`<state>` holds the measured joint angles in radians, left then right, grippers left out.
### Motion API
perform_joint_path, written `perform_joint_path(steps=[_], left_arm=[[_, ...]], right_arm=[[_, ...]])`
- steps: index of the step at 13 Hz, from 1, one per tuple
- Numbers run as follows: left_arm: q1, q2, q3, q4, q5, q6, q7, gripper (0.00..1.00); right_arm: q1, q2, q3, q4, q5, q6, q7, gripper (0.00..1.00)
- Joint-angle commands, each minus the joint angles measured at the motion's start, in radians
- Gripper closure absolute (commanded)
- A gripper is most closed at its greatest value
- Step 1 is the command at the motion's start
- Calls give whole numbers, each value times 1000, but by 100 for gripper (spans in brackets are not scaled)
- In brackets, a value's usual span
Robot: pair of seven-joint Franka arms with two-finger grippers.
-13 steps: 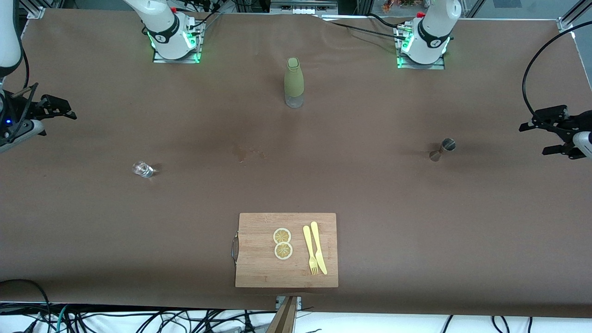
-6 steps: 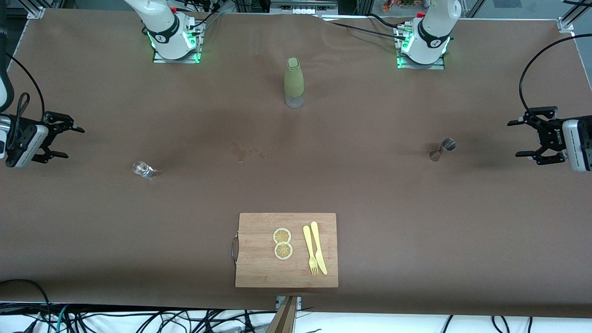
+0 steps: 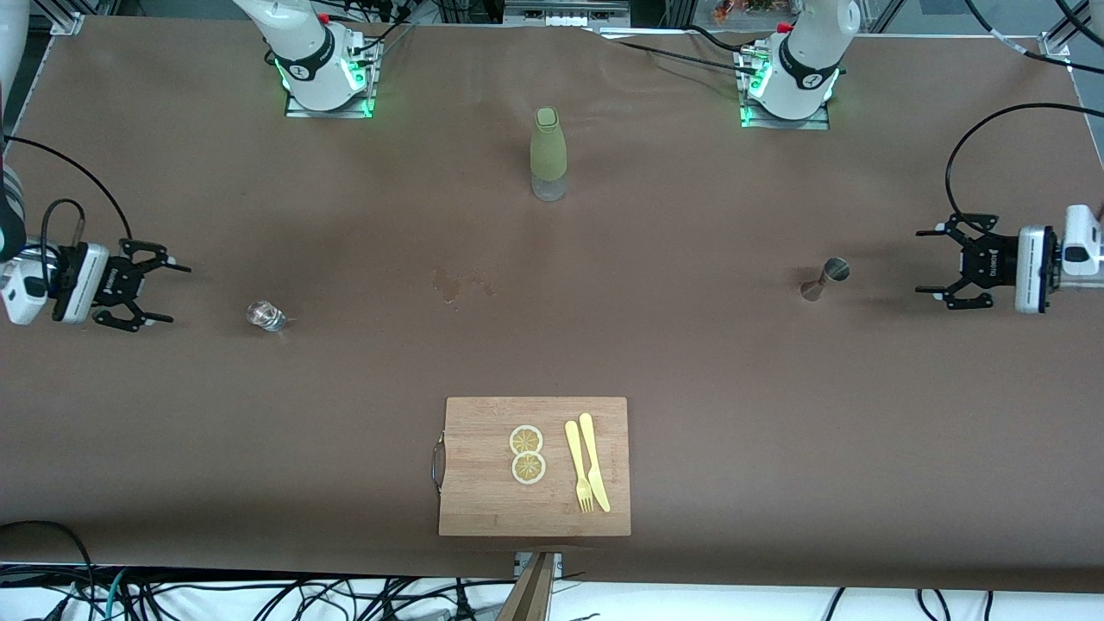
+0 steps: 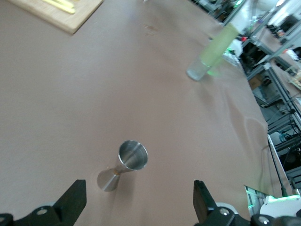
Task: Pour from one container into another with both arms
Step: 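Grasp the glass beaker with the right gripper while the left gripper grasps the jigger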
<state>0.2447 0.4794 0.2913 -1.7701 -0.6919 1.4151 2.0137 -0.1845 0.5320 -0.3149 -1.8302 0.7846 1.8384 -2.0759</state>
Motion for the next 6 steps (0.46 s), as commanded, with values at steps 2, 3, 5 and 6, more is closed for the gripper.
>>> perform_joint_path(steps=[2,3,5,6], left_arm=[[33,68,5,-23,-66,-62,277,0],[48,93,5,-25,-78,-73,333,0],[56,140,5,-25,-92,-79,439,0],[62,163,5,-25,-103,-79,480,0]], right_arm=[[-30,108,8,15,162,-27,-194,0],[-32,127,11,15,183,-39,-228,0],[-33,161,31,15,244,-41,-326,0],[-38,177,42,15,277,-42,-364,0]])
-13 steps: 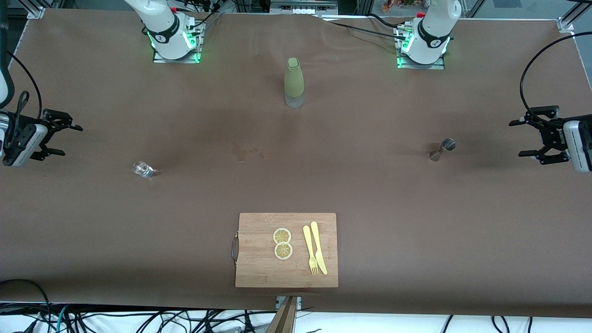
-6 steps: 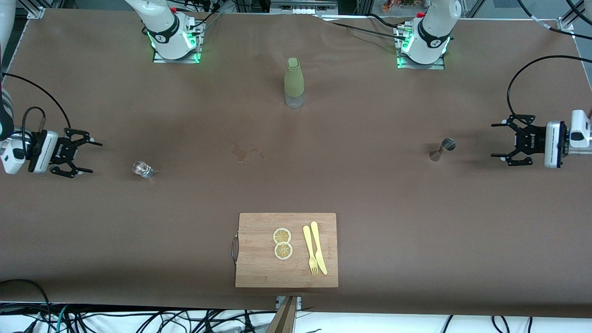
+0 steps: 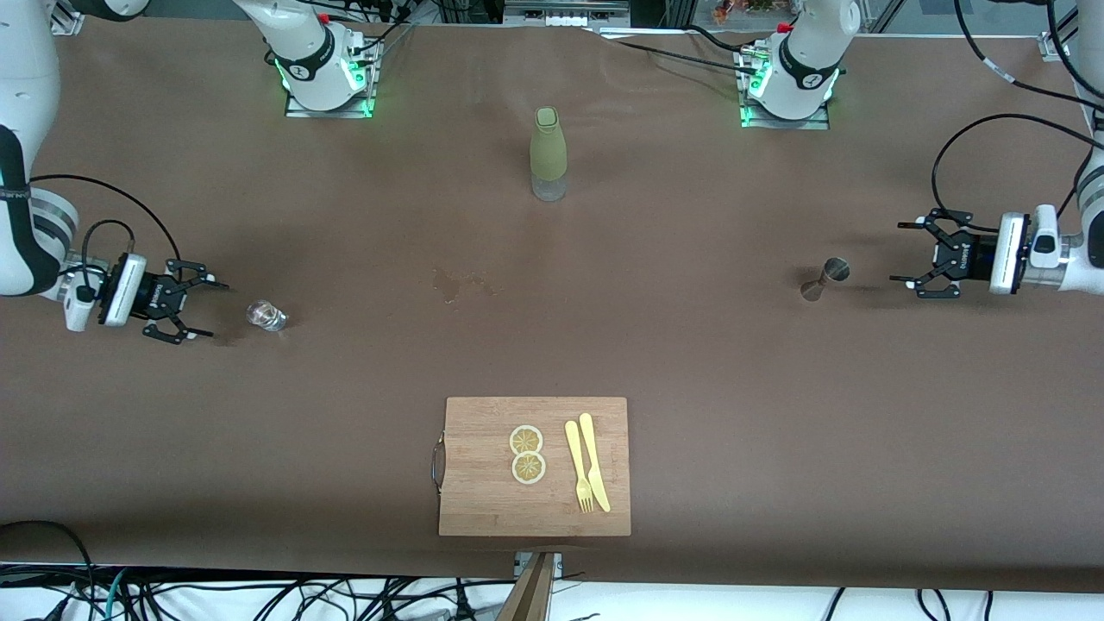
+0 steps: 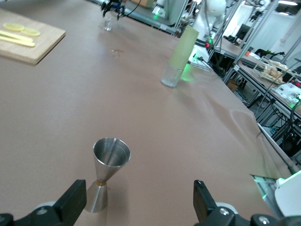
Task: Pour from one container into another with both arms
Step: 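Grasp the glass beaker with the right gripper while the left gripper grasps the jigger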
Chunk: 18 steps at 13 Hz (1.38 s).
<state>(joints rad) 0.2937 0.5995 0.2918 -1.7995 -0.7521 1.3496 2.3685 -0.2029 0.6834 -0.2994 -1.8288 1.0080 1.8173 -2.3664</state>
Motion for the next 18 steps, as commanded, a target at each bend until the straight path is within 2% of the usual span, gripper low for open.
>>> perform_joint_path(steps=[1,5,13,18], left_arm=[[21,67,4,5,-58,-13,173,0],[44,108,4,-1,-98,-12,303,0],[38,212,4,-118,-312,26,535,0],[10,247,-13,-123,-375,39,564,0]], right_arm=[[-21,42,42,14,60,-23,-105,0],[-21,82,83,16,112,-49,-241,0],[-23,146,88,20,184,-111,-346,0],[-23,160,106,29,202,-121,-349,0]])
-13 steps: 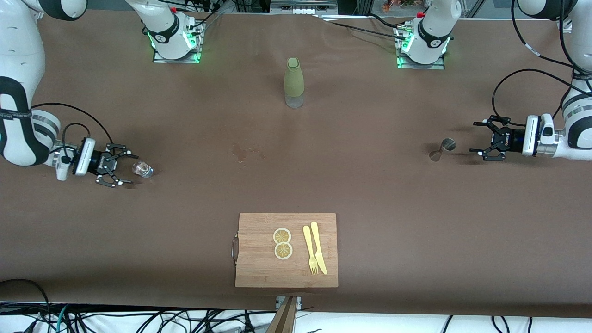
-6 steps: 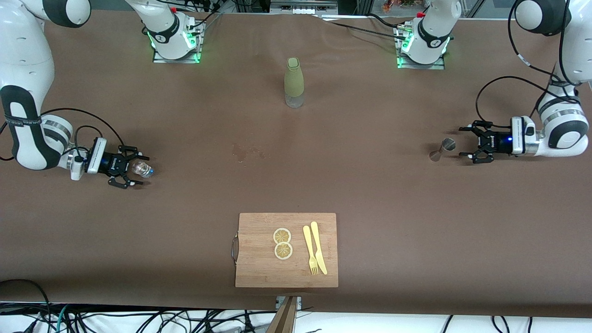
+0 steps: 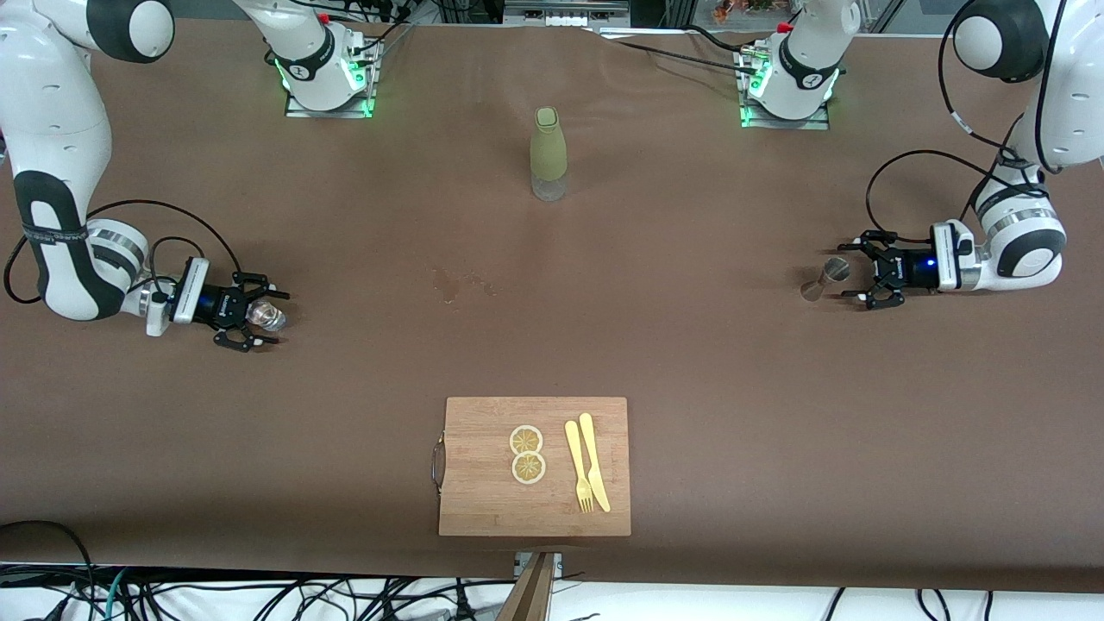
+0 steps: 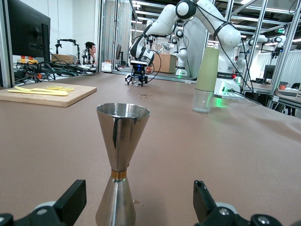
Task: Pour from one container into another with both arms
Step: 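Lift the glass beaker and steel jigger off the table with both grippers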
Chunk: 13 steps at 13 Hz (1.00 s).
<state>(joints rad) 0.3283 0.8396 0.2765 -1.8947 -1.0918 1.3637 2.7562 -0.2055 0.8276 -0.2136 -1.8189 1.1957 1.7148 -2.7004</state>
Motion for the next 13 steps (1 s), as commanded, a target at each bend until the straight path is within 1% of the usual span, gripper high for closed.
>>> perform_joint_path(steps=[1,3,4,5,6,7,9,10,11,12,13], left_arm=[[-28,7,-9,-43,-54,32,190,0],[-29,9,-37,-55,-74,46,194,0],[-29,9,-40,-53,-74,48,194,0],[-29,9,-40,-53,-74,48,194,0],[-29,9,-40,-53,-73,48,195,0],[-29,9,-40,-53,-71,46,195,0],[-28,7,-40,-53,-63,45,195,1],[-28,7,-39,-52,-62,40,195,2],[-28,7,-37,-52,-60,38,197,5],[-28,7,-37,-52,-60,38,200,9],[-28,7,-37,-52,-60,37,207,10]], right_arm=[[-20,16,22,23,15,-20,-15,0],[-20,16,25,24,21,-23,-15,1],[-21,18,25,24,21,-23,-15,2],[-21,24,25,24,21,-23,-15,6],[-21,24,25,24,22,-23,-15,21],[-21,25,25,24,22,-23,-15,26],[-23,30,25,24,24,-23,-15,45],[-25,30,25,24,22,-24,-15,50],[-26,30,25,24,22,-24,-15,54],[-29,30,25,24,22,-24,-15,55],[-29,30,25,27,21,-24,-15,58]])
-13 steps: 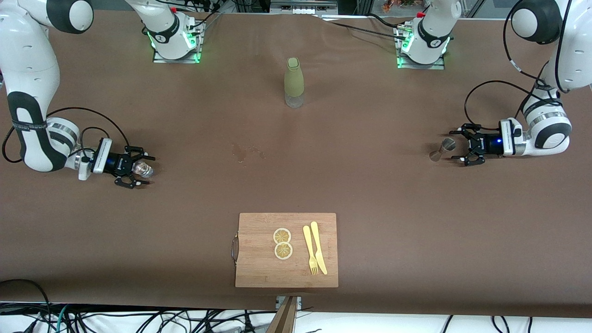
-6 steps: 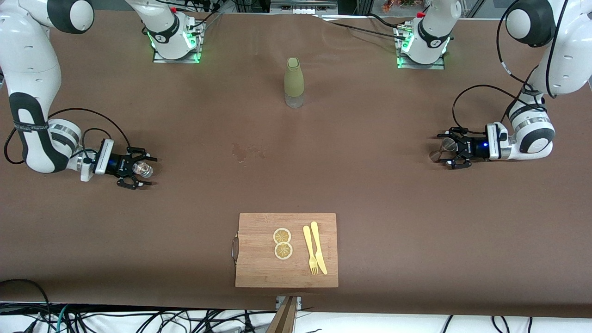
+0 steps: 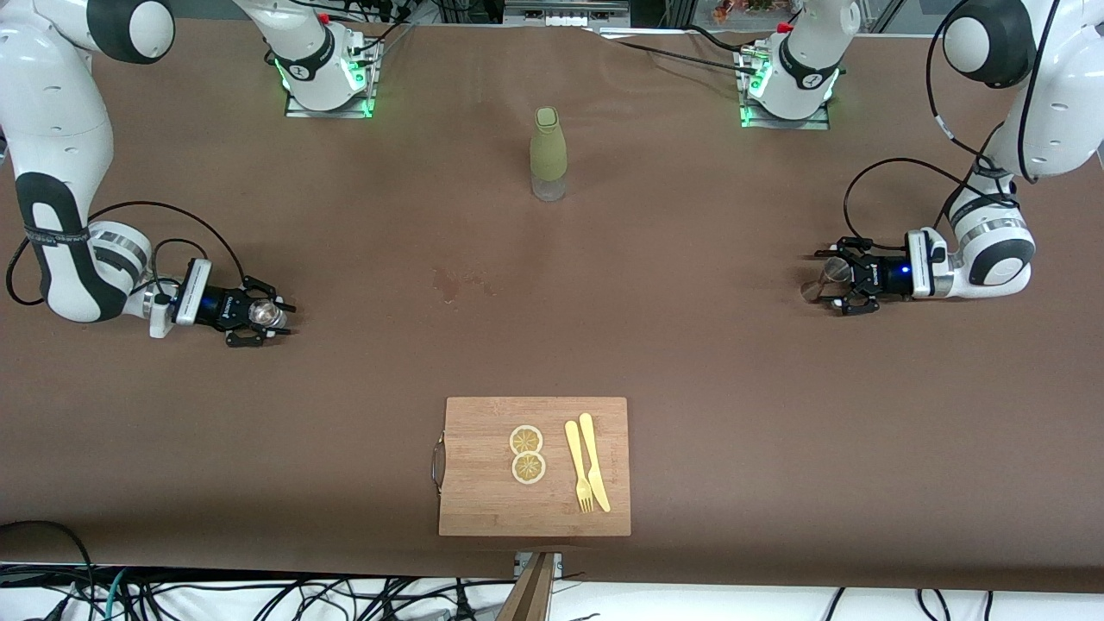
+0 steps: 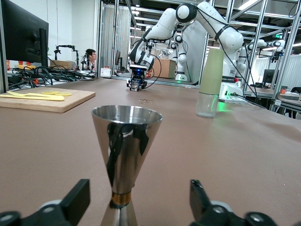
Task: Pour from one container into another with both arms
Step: 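Lift the glass beaker and steel jigger off the table with both grippers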
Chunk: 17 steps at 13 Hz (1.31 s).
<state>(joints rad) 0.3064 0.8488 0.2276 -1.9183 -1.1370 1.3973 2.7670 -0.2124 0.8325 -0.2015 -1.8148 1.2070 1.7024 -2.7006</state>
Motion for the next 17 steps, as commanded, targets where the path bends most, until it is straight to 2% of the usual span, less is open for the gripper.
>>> perform_joint_path(steps=[1,5,8,10,12,14,17], left_arm=[[-6,-2,13,-28,-14,2,198,15],[-4,-2,24,-28,-12,-14,198,18],[-4,-2,39,-27,2,-32,200,18],[-6,-2,38,-28,6,-34,200,28],[-6,-1,38,-28,6,-34,200,28],[-6,-1,38,-28,6,-34,201,28],[-7,1,38,-28,8,-32,207,39]], right_arm=[[-22,25,13,29,9,-13,-15,59],[-22,25,13,32,11,-13,-12,71],[-22,20,19,32,22,-14,-4,71],[-22,11,34,32,22,-12,8,73],[-22,13,37,32,40,-12,10,78],[-22,11,39,32,45,-13,11,78],[-24,-7,54,32,49,-29,43,78]])
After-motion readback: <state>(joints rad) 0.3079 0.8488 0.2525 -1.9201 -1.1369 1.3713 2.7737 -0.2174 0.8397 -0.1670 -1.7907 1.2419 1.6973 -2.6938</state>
